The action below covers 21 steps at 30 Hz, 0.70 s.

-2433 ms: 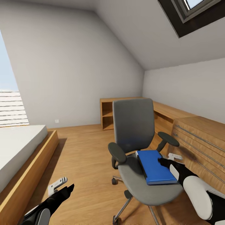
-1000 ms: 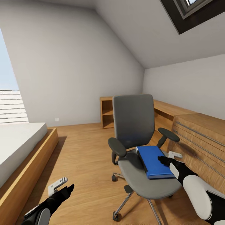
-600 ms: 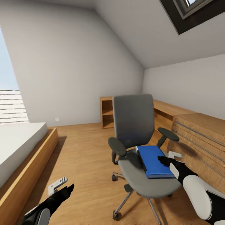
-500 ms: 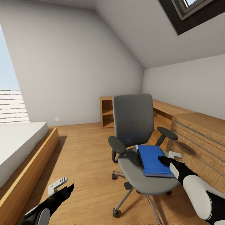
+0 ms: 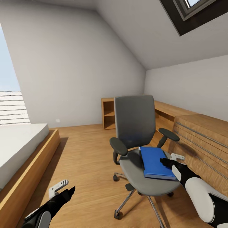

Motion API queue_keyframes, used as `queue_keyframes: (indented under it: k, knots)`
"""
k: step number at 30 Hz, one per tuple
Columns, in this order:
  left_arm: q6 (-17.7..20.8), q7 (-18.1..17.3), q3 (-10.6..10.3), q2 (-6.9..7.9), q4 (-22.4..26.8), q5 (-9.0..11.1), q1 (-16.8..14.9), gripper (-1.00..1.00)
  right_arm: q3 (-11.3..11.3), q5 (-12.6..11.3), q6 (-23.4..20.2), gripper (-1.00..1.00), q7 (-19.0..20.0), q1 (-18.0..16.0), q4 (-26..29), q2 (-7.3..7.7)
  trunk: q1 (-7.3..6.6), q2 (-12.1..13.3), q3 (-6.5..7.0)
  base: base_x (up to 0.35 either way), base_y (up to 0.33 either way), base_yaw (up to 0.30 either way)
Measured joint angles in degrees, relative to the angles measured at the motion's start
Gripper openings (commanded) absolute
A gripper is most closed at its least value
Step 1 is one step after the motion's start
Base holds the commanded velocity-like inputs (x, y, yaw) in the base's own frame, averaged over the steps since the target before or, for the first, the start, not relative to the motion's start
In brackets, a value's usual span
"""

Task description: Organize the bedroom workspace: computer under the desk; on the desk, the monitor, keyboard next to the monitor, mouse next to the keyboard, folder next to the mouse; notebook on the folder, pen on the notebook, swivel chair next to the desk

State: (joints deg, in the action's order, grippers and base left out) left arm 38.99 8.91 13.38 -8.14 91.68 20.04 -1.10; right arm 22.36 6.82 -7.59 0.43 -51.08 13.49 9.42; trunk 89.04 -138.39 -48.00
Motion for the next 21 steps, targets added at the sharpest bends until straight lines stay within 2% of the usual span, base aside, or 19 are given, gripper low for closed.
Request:
queue_keyframes:
  k: [6,10,21]
  knots:
    - [0.02,0.00,0.00,0.00,0.00,-0.02,0.00,1.00,0.00,0.01,0.03,1.00,0.01,0.00,-0.02,0.01,0.00,0.00,0.00,-0.005,0.000,0.000]
    - [0.02,0.00,0.00,0.00,-0.02,0.00,0.00,1.00,0.07,0.11,0.08,1.00,0.02,0.01,0.02,0.01,0.02,0.00,0.00,-0.229,0.000,0.000]
    - [0.02,0.00,0.00,0.00,-0.08,-0.03,0.00,1.00,0.06,0.08,0.08,1.00,0.01,0.00,-0.03,-0.07,0.01,0.00,0.00,-0.064,0.000,0.000]
